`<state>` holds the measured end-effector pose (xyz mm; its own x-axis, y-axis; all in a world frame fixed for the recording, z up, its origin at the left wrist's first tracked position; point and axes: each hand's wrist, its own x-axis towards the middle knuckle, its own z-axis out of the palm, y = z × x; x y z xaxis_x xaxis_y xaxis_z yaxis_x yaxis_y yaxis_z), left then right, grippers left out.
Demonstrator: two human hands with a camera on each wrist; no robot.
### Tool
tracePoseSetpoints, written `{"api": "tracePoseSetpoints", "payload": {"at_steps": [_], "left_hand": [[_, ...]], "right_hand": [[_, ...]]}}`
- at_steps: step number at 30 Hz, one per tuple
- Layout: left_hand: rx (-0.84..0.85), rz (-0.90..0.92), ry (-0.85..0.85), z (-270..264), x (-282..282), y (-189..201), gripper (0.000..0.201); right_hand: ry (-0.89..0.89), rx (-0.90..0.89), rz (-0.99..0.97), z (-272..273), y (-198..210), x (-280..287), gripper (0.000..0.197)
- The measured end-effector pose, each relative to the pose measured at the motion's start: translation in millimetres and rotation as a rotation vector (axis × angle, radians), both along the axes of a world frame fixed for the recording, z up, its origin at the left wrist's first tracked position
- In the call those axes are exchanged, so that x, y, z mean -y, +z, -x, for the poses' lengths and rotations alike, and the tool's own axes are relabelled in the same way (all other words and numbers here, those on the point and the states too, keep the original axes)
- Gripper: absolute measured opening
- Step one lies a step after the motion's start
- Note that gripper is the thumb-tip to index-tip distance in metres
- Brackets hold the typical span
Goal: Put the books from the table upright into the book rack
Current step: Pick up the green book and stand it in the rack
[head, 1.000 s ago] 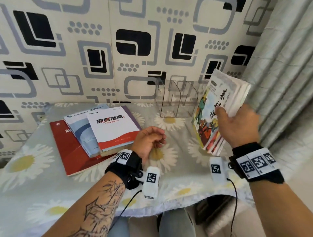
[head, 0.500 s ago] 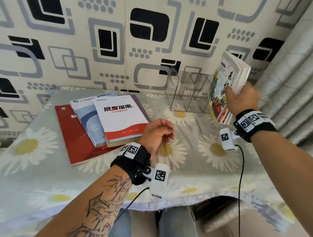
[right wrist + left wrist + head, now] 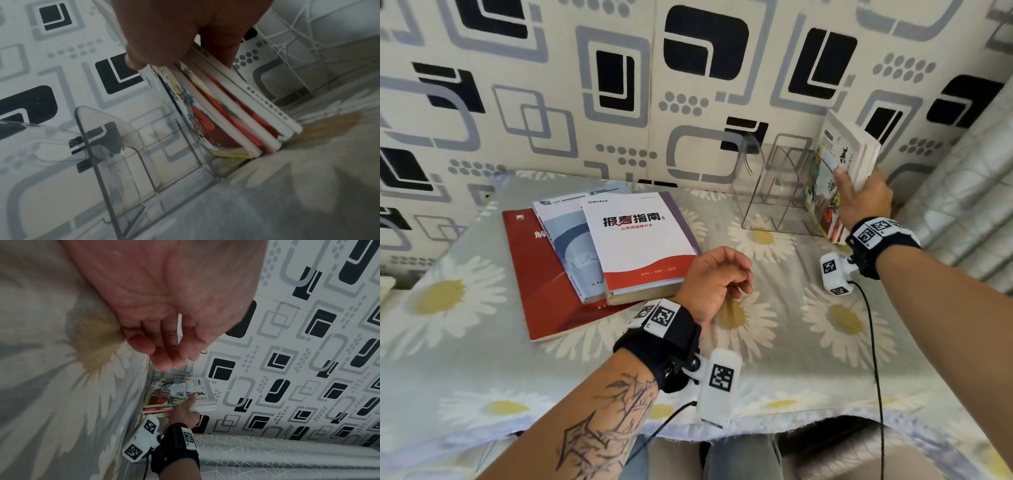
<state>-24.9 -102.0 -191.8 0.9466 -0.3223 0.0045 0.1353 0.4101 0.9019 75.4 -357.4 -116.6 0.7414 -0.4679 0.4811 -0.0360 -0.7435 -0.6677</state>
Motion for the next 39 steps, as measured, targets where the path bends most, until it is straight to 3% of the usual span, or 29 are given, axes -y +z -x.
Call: {"api": "tracePoseSetpoints", "payload": {"at_steps": [4,11,16,19,23,26,29,32,36,39], "left_hand": [[0.000,-0.012,0.008,0,1,0,0.027],[-0.001,-0.027,0.012,1,0,1,0.028],[0.018,-0.055,0.001,3,-1,3,0.028],[0.028,-0.056,-0.030,7,-3,8,0.025],[0.011,-0.057,-0.067,16,-9,16,0.020],[0.008,-0.046,-0.064,25,-20,26,0.019],[0.080,-0.049,0.100,27,-37,41,0.022],[0.141,-0.079,0.432,23,-68,54,0.027],[0.021,-0.269,0.837,10,-115,61,0.026],[-0.152,-0.381,0.750,4,-137,59,0.033]], "right_hand": [[0.014,-0.002,0.016,-6,-3,0,0.073],[0.060,-0.007,0.019,-14,-2,2,0.062],[0.082,-0.119,0.011,-13,3,4,0.068],[0.006,-0.179,-0.059,-7,4,1,0.070],[-0.200,0.014,-0.110,8,7,-12,0.067],[-0.241,0.021,-0.356,23,5,-37,0.061],[-0.045,-0.128,-0.570,33,-6,-74,0.032],[0.170,-0.318,-0.638,44,-16,-120,0.011],[0.355,-0.514,-0.754,56,-22,-176,0.021],[0.408,-0.606,-0.763,60,-26,-202,0.035]]}}
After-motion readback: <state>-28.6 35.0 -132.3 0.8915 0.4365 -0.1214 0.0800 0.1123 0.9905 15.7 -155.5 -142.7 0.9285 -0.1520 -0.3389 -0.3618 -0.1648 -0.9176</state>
